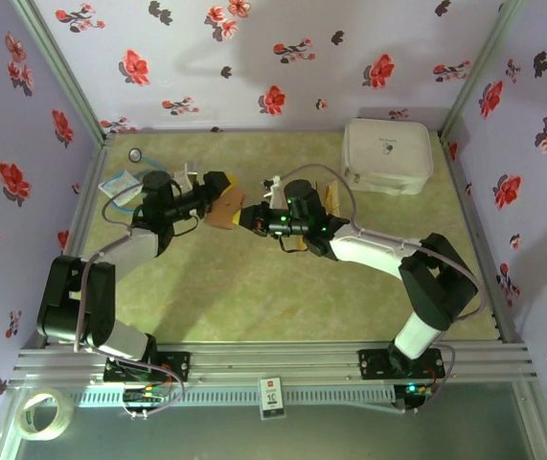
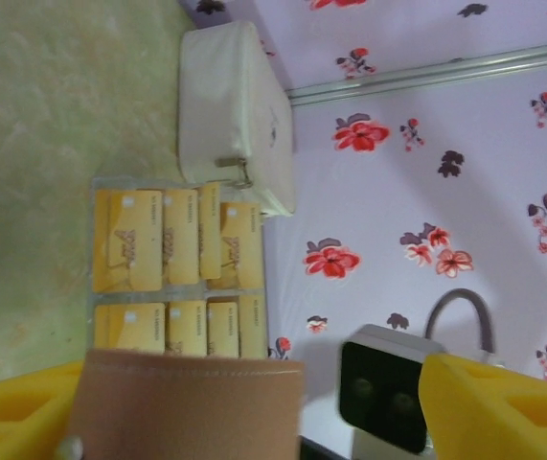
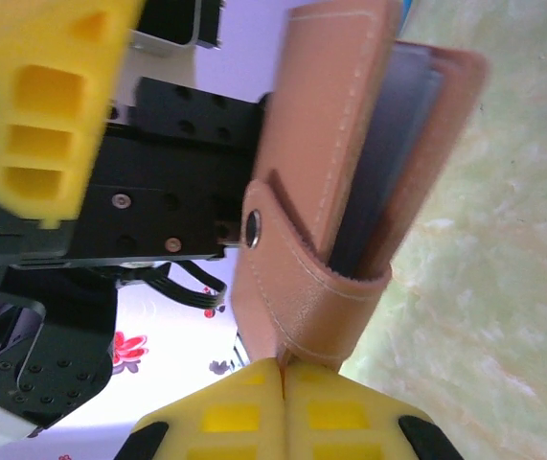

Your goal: Put the credit cards into the card holder

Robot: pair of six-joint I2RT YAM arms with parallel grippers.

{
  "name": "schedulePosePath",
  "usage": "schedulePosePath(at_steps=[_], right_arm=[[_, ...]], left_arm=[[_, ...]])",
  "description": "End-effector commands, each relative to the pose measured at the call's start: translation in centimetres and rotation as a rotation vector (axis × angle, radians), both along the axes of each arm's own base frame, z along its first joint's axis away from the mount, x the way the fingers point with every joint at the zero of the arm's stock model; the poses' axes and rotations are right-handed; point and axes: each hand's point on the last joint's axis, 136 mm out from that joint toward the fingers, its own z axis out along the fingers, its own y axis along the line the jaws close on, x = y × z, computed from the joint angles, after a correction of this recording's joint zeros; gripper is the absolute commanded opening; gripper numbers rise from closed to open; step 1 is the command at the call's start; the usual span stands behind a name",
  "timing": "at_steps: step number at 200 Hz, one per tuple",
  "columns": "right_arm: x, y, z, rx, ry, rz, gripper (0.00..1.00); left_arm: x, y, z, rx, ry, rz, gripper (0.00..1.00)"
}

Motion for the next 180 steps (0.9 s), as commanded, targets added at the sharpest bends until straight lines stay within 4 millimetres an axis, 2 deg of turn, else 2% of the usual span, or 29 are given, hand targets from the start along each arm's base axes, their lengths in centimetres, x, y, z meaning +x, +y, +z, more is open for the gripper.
schedulePosePath(at_steps=[1, 72, 100, 142, 160, 180], right_arm=[[0.5, -0.2, 0.6, 0.043, -0.012, -0.002, 0.0], [0.8, -1.0, -0.3, 0.033, 0.001, -0.021, 0.0], [0.9, -1.2, -0.6, 0.029, 0.004, -0.022, 0.0], [1.1, -1.5, -1.0, 0.024, 0.01, -0.027, 0.0], [1.1, -1.6, -1.2, 0.021, 0.013, -0.029, 0.0], [1.1, -1.6, -1.4, 0.019, 0.017, -0.026, 0.0]], left_arm=[[0.2, 0.2, 1.3, -0.047, -0.048, -0.014, 0.66], [0.4, 1.1, 0.4, -0.038, -0.033, 0.006, 0.55], [0.4, 1.6, 0.0, -0.022, -0.028, 0.01, 0.54], [0.3, 2.0, -0.7, 0.013, -0.019, 0.005, 0.71], [0.3, 2.1, -1.0, 0.021, -0.016, 0.001, 0.72], [0.3, 2.1, -1.4, 0.028, -0.008, -0.003, 0.69]])
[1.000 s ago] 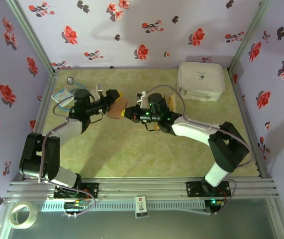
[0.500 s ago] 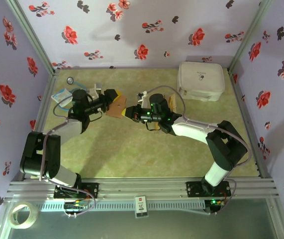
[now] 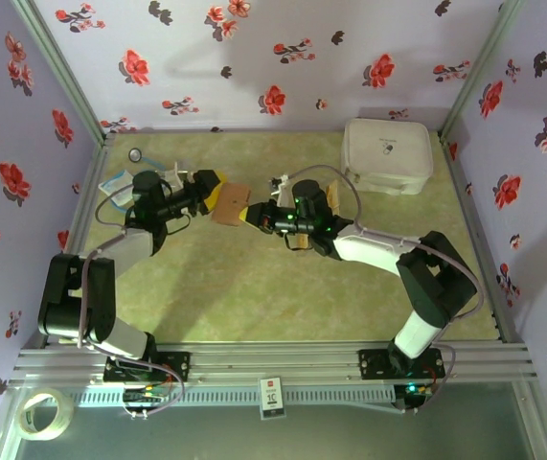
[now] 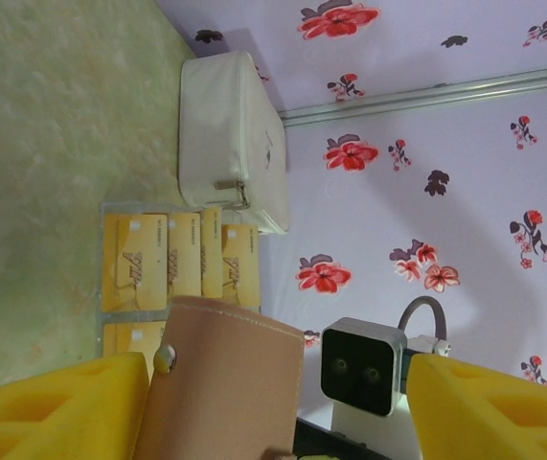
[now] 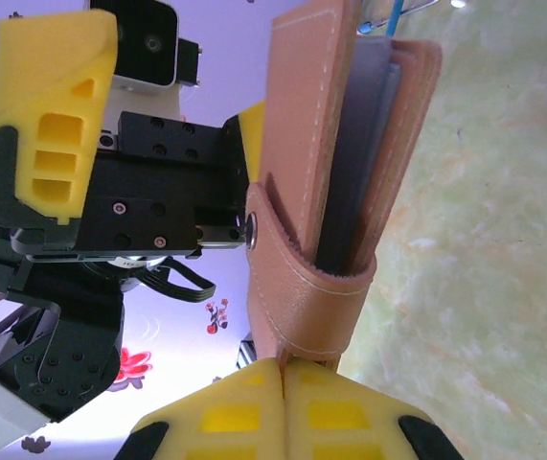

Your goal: Put the credit cards into the card holder

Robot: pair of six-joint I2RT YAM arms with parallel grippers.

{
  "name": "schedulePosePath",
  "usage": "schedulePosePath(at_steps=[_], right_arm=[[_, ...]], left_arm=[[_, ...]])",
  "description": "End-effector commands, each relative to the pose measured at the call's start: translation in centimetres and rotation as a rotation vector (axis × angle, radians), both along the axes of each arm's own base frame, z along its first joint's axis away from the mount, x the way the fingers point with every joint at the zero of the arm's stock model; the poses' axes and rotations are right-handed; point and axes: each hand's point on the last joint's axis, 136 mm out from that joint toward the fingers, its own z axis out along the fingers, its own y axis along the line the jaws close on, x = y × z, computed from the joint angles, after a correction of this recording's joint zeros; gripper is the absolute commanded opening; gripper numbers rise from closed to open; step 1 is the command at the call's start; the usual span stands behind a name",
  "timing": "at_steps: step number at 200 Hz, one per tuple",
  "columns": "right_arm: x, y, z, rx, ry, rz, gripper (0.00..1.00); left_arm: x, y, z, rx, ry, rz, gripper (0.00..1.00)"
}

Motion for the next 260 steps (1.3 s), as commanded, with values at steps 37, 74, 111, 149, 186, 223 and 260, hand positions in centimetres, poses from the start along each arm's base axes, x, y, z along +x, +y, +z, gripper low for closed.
schedulePosePath(at_steps=[37, 74, 111, 149, 186, 223, 260], right_arm=[[0.1, 0.0, -1.0, 0.001, 0.021, 0.008, 0.0], [0.3, 0.4, -1.3, 0.01, 0.032, 0.016, 0.0], [0.4, 0.7, -1.1, 0.025, 0.035, 0.023, 0.0], [0.5, 0.8, -1.1, 0.026, 0.038, 0.023, 0.0], [0.7, 1.0, -1.1, 0.033, 0.039, 0.022, 0.0], [0.7, 1.1, -1.3, 0.032, 0.046, 0.022, 0.0], [0.7, 1.0, -1.5, 0.027, 0.049, 0.018, 0.0]], left_arm=[[-0.3, -0.2, -0.7, 0.017, -0.006, -0.039, 0.65], [-0.5, -0.4, -0.6, 0.012, -0.008, -0.055, 0.63], [-0.5, -0.4, -1.2, 0.018, 0.003, -0.06, 0.56], [-0.4, -0.5, -1.9, 0.023, 0.016, -0.065, 0.46], [-0.6, -1.0, -2.7, 0.036, 0.032, -0.085, 0.45], [-0.7, -1.3, -3.2, 0.044, 0.035, -0.097, 0.37], [-0.6, -1.3, -2.8, 0.037, 0.023, -0.094, 0.27]])
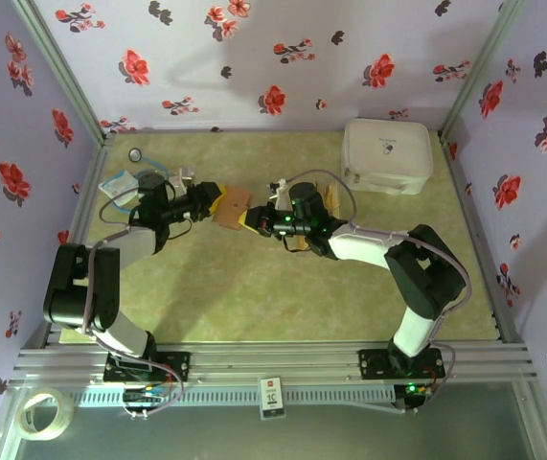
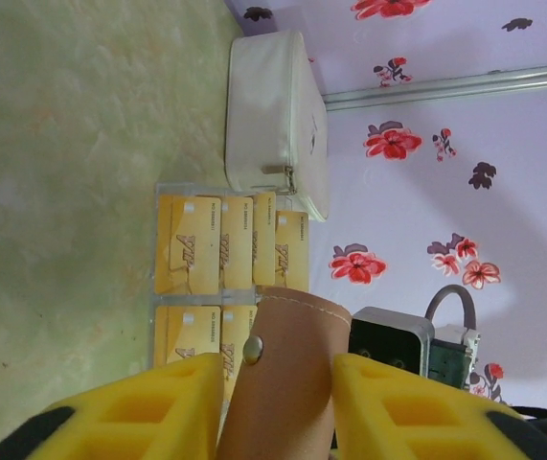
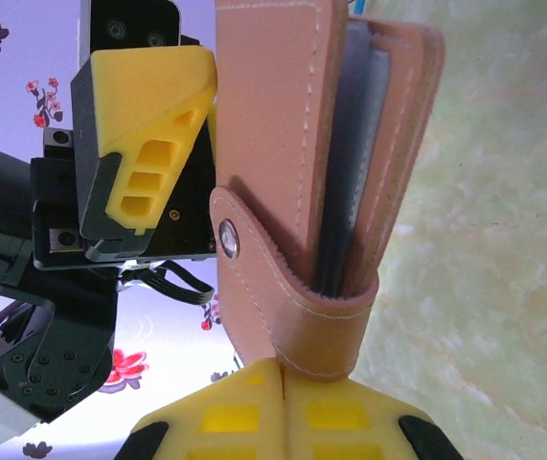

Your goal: Put the credit cards into the card holder

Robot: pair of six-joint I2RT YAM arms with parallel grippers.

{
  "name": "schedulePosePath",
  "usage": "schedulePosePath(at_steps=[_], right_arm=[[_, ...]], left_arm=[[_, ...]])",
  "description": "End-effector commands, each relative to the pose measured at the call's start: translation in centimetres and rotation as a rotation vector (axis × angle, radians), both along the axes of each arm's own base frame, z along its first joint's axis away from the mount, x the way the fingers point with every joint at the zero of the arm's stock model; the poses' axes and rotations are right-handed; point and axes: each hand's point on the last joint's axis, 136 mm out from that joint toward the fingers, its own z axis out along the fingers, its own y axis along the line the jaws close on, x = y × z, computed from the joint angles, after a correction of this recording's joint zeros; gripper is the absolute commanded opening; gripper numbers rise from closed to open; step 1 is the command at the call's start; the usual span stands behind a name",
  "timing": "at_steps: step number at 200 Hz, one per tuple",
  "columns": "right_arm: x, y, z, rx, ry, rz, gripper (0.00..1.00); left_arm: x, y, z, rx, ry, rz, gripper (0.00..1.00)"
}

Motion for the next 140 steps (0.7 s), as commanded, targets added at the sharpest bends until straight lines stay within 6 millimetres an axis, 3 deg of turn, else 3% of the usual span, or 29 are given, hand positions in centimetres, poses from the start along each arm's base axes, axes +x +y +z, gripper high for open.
schedulePosePath(at_steps=[1, 77, 98, 118, 140], right_arm=[[0.5, 0.4, 1.0, 0.035, -0.017, 0.003, 0.0], [0.6, 0.2, 0.9, 0.014, -0.016, -0.005, 0.0], [0.6, -0.6, 0.7, -0.047, -0.03, -0.015, 0.28], [0.5, -2.3, 0.4, -0.171, -0.061, -0.044, 0.48], [0.5, -4.0, 0.5, -0.298, -0.092, -0.074, 0.56]], left_arm=[[-0.8, -1.0, 0.7, -0.014, -0.027, -0.066, 0.27], [-0.8, -1.1, 1.2, -0.017, -0.04, -0.066, 0.0], [-0.8, -1.0, 1.5, -0.011, -0.058, -0.063, 0.0], [-0.8, -0.7, 1.7, 0.017, -0.075, -0.052, 0.0], [-1.2, -0.3, 1.5, 0.102, -0.098, -0.041, 0.0]])
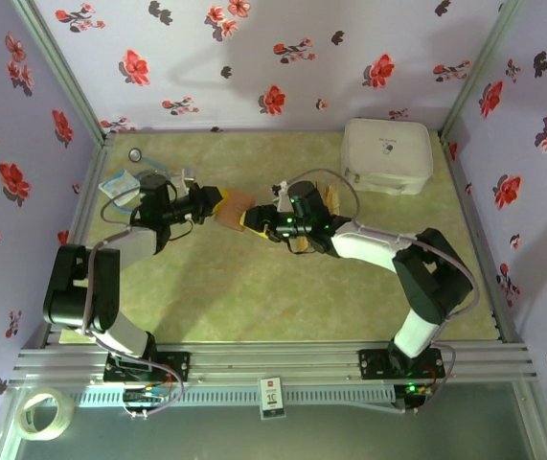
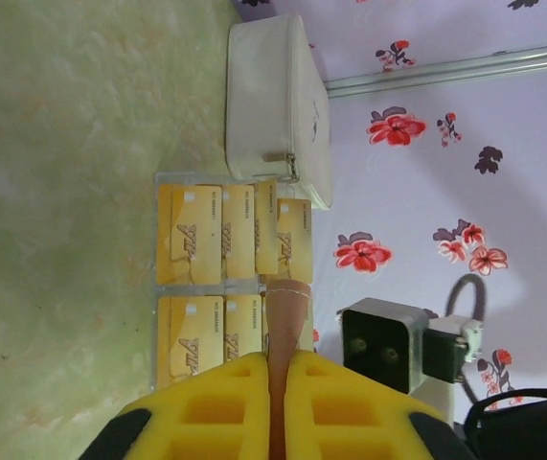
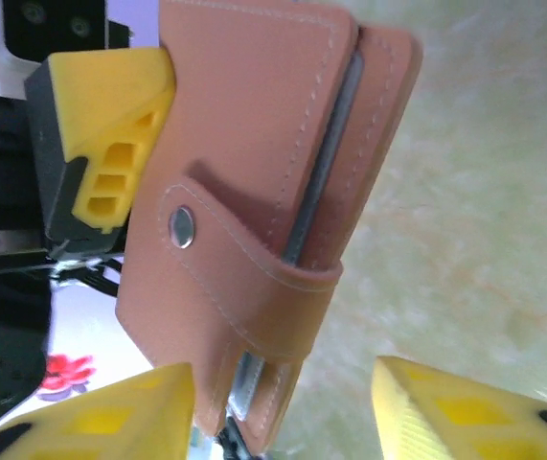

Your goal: Put the credit cards into the card holder

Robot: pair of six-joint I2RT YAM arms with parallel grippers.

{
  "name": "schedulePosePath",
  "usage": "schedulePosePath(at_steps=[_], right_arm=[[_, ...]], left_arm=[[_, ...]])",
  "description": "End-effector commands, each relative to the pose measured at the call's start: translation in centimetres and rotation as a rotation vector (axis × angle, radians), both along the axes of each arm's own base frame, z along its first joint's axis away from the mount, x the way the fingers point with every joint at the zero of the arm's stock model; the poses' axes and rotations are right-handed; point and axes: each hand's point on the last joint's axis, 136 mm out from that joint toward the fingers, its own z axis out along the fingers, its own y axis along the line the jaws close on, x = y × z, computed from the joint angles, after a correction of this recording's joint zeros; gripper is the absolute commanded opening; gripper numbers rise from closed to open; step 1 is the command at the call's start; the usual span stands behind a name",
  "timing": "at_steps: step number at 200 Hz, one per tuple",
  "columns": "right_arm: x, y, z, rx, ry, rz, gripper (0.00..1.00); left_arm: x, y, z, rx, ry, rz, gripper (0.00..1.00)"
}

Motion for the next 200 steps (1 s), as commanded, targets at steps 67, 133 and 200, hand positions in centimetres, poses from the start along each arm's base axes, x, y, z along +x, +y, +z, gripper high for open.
schedulePosePath(at_steps=[67, 133, 200], right_arm=[[2.0, -1.9, 2.8, -0.349, -0.184, -0.085, 0.65], [1.9, 1.6, 2.1, -0.388, -0.216, -0.031, 0.69], [2.7, 2.9, -0.5, -0.431, -0.195, -0.03, 0.66]], left_arm=[[-2.0, 1.1, 2.3, 0.307, -0.175, 0.059, 0.0], [-2.2, 1.0, 2.8, 0.337, -0.187, 0.098, 0.0], [-2.3, 0.6, 3.0, 0.335, -0.19, 0.096, 0.0]])
